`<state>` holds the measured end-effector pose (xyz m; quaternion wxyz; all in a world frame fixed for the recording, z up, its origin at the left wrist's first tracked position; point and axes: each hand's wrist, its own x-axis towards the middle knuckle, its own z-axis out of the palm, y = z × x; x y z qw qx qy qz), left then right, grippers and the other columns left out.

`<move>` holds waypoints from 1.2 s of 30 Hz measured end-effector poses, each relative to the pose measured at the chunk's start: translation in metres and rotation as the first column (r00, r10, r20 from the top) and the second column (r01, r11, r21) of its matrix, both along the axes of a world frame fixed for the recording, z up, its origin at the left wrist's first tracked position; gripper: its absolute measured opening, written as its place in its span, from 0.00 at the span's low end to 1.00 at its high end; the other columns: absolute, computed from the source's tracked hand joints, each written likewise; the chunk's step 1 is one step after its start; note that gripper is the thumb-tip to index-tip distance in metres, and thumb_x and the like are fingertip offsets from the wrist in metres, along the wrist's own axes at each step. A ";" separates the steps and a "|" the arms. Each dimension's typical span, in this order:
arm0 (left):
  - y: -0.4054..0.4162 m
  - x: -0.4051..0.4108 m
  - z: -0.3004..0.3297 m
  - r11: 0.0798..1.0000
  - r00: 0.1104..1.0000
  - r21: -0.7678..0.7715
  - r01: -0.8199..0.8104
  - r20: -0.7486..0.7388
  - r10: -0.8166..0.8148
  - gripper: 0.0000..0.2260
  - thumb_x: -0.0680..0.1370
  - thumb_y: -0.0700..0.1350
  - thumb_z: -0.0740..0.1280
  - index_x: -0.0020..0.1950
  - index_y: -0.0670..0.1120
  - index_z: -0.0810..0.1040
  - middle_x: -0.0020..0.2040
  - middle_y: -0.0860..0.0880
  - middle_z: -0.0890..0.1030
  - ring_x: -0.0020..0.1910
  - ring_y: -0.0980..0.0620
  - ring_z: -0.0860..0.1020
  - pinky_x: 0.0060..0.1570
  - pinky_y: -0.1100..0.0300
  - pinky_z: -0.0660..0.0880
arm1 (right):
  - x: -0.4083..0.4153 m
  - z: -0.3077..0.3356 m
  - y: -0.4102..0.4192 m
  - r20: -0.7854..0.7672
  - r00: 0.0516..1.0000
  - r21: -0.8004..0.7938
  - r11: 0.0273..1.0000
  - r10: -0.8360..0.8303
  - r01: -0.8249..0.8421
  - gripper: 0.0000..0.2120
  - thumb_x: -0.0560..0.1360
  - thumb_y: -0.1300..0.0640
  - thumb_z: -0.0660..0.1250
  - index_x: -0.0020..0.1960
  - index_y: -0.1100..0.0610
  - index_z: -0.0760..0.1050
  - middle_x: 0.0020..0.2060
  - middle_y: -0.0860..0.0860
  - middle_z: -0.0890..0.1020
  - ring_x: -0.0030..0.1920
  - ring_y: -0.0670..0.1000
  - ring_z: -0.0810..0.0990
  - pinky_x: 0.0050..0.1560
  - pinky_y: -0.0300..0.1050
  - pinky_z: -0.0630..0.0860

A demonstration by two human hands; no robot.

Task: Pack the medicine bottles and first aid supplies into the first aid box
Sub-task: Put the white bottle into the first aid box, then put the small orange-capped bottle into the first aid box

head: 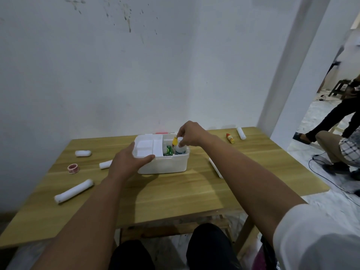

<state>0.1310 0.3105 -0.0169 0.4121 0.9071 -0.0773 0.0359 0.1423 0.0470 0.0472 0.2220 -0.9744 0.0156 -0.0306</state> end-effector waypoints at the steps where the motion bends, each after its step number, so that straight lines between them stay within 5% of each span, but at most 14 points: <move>1: 0.000 0.000 -0.001 1.000 1.000 -0.011 -0.001 -0.002 0.001 0.46 0.69 0.64 0.77 0.81 0.46 0.64 0.77 0.45 0.70 0.74 0.42 0.70 0.66 0.47 0.71 | 0.000 0.002 0.001 -0.011 1.000 -0.001 1.000 0.001 -0.001 0.18 0.68 0.60 0.82 0.57 0.60 0.86 0.52 0.54 0.87 0.48 0.51 0.82 0.48 0.44 0.79; 10: -0.003 0.000 -0.003 1.000 0.999 -0.024 -0.016 0.028 0.016 0.45 0.69 0.64 0.77 0.80 0.47 0.66 0.76 0.46 0.72 0.73 0.42 0.71 0.63 0.45 0.73 | -0.002 0.019 -0.033 0.007 0.977 0.452 0.872 -0.212 0.186 0.13 0.74 0.55 0.79 0.49 0.66 0.86 0.43 0.58 0.88 0.43 0.53 0.89 0.44 0.49 0.87; 17: -0.001 -0.005 -0.008 0.998 0.996 -0.058 0.013 0.094 -0.008 0.38 0.69 0.65 0.76 0.76 0.54 0.71 0.69 0.49 0.78 0.66 0.45 0.75 0.57 0.46 0.77 | 0.003 0.002 -0.099 0.098 0.850 0.447 0.786 -0.517 0.427 0.07 0.73 0.61 0.73 0.47 0.64 0.85 0.40 0.59 0.88 0.41 0.57 0.89 0.44 0.56 0.87; 22: -0.002 -0.007 -0.010 0.999 0.992 -0.050 0.013 0.125 -0.007 0.39 0.67 0.68 0.73 0.75 0.57 0.71 0.68 0.51 0.79 0.66 0.45 0.76 0.58 0.44 0.77 | 0.004 -0.021 -0.132 0.166 0.786 0.276 0.793 -0.595 0.542 0.13 0.73 0.63 0.70 0.55 0.68 0.84 0.49 0.61 0.87 0.51 0.61 0.86 0.52 0.56 0.84; 25: -0.004 -0.006 -0.013 0.998 0.991 -0.066 -0.008 0.134 0.017 0.40 0.66 0.70 0.72 0.75 0.57 0.72 0.68 0.51 0.79 0.65 0.47 0.75 0.59 0.43 0.77 | 0.011 -0.038 -0.150 0.144 0.750 0.187 0.762 -0.645 0.620 0.07 0.70 0.61 0.67 0.47 0.58 0.82 0.44 0.53 0.85 0.49 0.57 0.85 0.54 0.50 0.82; 30: -0.006 0.001 -0.025 0.997 0.984 -0.058 -0.041 0.169 0.050 0.40 0.68 0.68 0.74 0.77 0.56 0.69 0.69 0.51 0.77 0.66 0.47 0.74 0.59 0.43 0.77 | 0.018 -0.058 -0.156 0.136 0.777 -0.001 0.784 -0.615 0.621 0.07 0.72 0.67 0.64 0.38 0.58 0.70 0.34 0.51 0.75 0.42 0.57 0.79 0.48 0.48 0.79; 33: -0.006 0.004 -0.028 0.997 0.984 -0.026 -0.070 0.164 0.073 0.44 0.65 0.72 0.71 0.78 0.55 0.68 0.71 0.51 0.76 0.68 0.47 0.74 0.60 0.42 0.77 | 0.024 -0.064 -0.159 0.056 0.817 -0.125 0.808 -0.574 0.576 0.02 0.76 0.65 0.67 0.47 0.61 0.75 0.42 0.55 0.79 0.46 0.58 0.79 0.46 0.47 0.76; 36: -0.005 0.009 -0.030 0.996 0.979 0.009 -0.086 0.189 0.083 0.45 0.66 0.72 0.71 0.79 0.54 0.67 0.72 0.50 0.75 0.68 0.47 0.74 0.60 0.42 0.77 | 0.024 -0.072 -0.159 -0.047 0.823 -0.256 0.803 -0.566 0.538 0.09 0.74 0.61 0.74 0.51 0.59 0.75 0.50 0.56 0.82 0.53 0.58 0.83 0.46 0.48 0.77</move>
